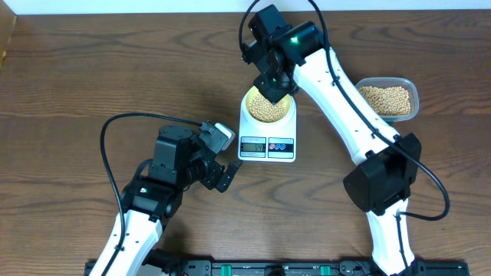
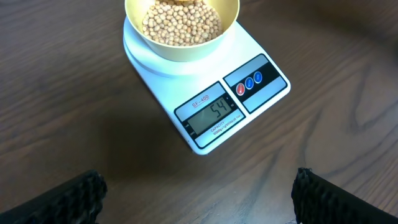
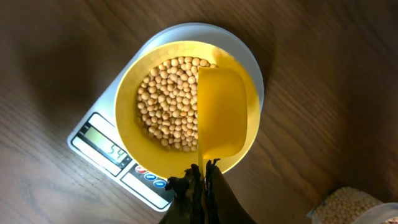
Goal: Scoop item into bowl and weigh 50g on scale
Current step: 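Dip the scoop into the yellow bowl and scoop out soybeans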
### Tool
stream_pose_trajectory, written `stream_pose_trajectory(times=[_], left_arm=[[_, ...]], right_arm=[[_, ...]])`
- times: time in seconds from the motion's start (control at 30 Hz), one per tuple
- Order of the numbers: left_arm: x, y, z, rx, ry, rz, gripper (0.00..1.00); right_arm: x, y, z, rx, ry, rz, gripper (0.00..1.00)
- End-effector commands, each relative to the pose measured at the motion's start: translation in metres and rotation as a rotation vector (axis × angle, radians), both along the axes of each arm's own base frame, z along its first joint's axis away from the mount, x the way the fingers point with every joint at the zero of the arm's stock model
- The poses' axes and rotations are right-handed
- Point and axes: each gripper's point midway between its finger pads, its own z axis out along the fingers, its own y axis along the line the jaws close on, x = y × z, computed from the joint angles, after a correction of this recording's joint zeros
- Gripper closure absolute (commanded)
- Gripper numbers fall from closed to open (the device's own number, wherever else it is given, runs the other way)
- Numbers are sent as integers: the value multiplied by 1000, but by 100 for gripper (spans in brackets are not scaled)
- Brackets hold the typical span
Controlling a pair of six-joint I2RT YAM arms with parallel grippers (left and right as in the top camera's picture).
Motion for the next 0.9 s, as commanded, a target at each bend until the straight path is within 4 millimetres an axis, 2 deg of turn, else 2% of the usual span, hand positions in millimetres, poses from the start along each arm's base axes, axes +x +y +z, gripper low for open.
stream_pose_trajectory(times=[0.0, 0.2, 0.5, 0.67, 0.87], left_arm=[[2, 2, 1, 10, -11, -1, 2], [2, 2, 1, 10, -11, -1, 2], [2, 2, 1, 10, -11, -1, 2], [2, 2, 1, 10, -11, -1, 2], [2, 2, 1, 10, -11, -1, 3]], right_arm=[[0, 0, -16, -26, 14, 12, 99], [2, 2, -25, -25, 14, 12, 99], [1, 2, -26, -24, 19, 13, 99], [-8, 15, -26, 52, 67, 37, 99], [-18, 19, -27, 52, 97, 52, 99]])
